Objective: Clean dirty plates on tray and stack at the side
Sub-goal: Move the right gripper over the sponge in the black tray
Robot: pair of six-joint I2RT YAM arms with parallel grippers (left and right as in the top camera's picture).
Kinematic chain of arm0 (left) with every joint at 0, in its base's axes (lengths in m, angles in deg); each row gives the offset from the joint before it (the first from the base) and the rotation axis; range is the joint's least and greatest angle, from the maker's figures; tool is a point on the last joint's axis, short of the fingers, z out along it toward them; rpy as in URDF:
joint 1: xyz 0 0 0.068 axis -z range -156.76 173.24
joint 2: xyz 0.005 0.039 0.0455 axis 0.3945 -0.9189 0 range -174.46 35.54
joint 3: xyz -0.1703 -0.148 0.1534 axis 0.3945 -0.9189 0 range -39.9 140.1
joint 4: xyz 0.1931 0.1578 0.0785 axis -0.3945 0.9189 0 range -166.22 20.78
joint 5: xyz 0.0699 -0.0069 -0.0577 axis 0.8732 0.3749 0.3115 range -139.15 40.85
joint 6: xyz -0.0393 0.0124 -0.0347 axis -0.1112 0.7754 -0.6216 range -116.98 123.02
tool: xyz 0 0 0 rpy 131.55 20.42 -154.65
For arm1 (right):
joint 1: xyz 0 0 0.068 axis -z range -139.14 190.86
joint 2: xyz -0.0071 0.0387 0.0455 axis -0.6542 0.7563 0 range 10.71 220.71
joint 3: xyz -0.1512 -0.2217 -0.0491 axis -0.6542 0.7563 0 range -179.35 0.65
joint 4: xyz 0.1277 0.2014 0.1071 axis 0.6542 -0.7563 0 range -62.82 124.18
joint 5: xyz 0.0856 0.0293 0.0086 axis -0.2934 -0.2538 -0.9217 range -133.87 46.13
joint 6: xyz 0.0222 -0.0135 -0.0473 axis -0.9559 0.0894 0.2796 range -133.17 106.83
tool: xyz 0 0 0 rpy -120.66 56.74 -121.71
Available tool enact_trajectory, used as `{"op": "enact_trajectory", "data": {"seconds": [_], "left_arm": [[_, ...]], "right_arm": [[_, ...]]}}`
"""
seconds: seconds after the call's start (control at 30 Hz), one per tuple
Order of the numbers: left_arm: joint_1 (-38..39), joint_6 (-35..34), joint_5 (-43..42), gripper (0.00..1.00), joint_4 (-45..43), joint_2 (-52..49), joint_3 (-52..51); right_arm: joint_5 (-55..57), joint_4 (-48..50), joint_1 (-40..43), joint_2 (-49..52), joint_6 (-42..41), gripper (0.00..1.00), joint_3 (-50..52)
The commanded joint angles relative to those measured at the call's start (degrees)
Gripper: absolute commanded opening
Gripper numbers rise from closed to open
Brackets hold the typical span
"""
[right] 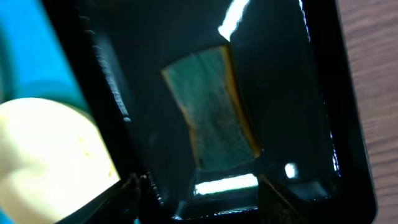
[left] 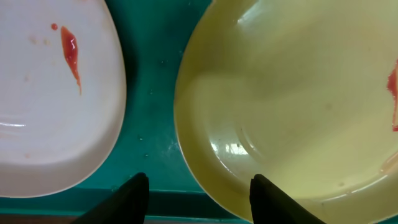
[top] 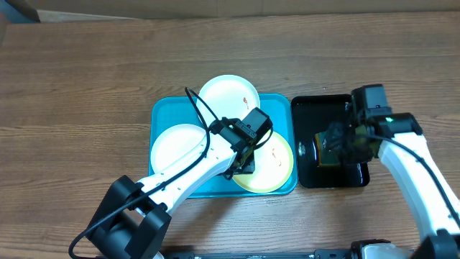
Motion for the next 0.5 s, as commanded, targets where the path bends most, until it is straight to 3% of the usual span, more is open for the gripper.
{"op": "enact_trajectory", "data": {"seconds": [0.0,0.47], "left_arm": [[-0.3,-2.3,3.5,0.54,-0.9,-0.5,-0.5],[-0.3,-2.3,4.3,0.57,-2.4,-0.5,-0.5]], "right_arm": [[2.3,0.1,-0.1,4.2,0.1,0.68,-1.8],[2.3,5.5,-0.2,13.5,1.5,0.69,1.5]]}}
